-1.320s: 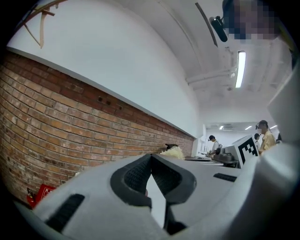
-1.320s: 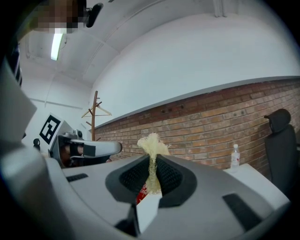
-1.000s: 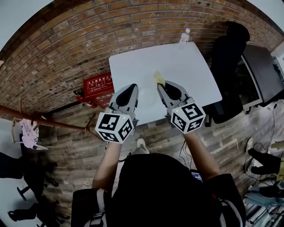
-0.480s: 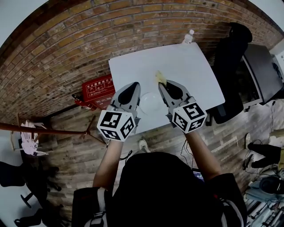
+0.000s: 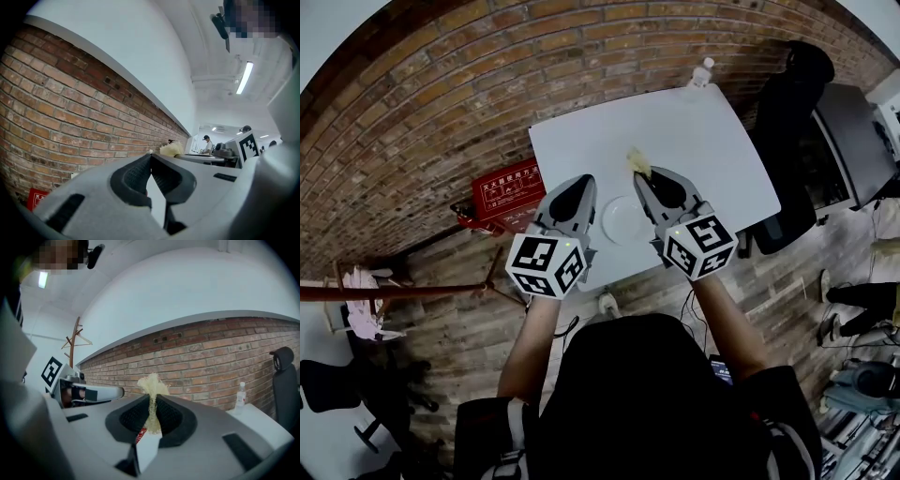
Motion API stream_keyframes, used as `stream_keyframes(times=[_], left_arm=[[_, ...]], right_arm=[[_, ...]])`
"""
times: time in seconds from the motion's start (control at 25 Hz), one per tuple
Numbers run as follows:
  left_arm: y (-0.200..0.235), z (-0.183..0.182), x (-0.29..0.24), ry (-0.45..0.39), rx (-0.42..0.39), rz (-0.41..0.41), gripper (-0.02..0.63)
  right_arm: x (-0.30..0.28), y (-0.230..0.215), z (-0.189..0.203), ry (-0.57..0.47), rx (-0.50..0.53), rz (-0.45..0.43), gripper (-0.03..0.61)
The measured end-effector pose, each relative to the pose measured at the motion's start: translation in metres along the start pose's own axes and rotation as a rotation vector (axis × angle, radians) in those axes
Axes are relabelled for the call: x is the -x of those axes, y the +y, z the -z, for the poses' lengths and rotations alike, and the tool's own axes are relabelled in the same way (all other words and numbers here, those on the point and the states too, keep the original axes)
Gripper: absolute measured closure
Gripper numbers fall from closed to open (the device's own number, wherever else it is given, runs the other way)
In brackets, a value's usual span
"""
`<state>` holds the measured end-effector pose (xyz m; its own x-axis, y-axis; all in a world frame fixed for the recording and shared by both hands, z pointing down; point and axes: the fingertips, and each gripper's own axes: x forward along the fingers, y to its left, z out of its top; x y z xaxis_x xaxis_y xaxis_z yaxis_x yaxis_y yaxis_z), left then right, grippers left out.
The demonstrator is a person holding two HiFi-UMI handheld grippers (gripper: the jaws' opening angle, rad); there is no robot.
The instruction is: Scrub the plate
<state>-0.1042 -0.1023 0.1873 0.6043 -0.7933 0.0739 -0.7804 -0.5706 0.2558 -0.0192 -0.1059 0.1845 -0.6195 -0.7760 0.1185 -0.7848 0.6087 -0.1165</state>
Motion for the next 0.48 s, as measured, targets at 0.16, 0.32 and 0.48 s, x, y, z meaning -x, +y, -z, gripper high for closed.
stream_keyframes(times=[0.16, 0.32, 0.48], left_arm=[[-0.001, 0.008, -0.002, 0.018, -0.002, 0.026, 0.595], [-0.003, 0.016, -0.002, 0.035, 0.018, 0.046, 0.595], [0.003, 0.031, -0.002, 0.079, 0.035, 0.049, 0.595]], right_arm=[[0.000, -0.001, 0.011, 0.022, -0.008, 0.016, 0.525], [0.002, -0.001, 0.018, 0.035, -0.025, 0.033, 0.525], [-0.002, -0.001, 0.026, 0.039, -0.043, 0.037, 0.525]])
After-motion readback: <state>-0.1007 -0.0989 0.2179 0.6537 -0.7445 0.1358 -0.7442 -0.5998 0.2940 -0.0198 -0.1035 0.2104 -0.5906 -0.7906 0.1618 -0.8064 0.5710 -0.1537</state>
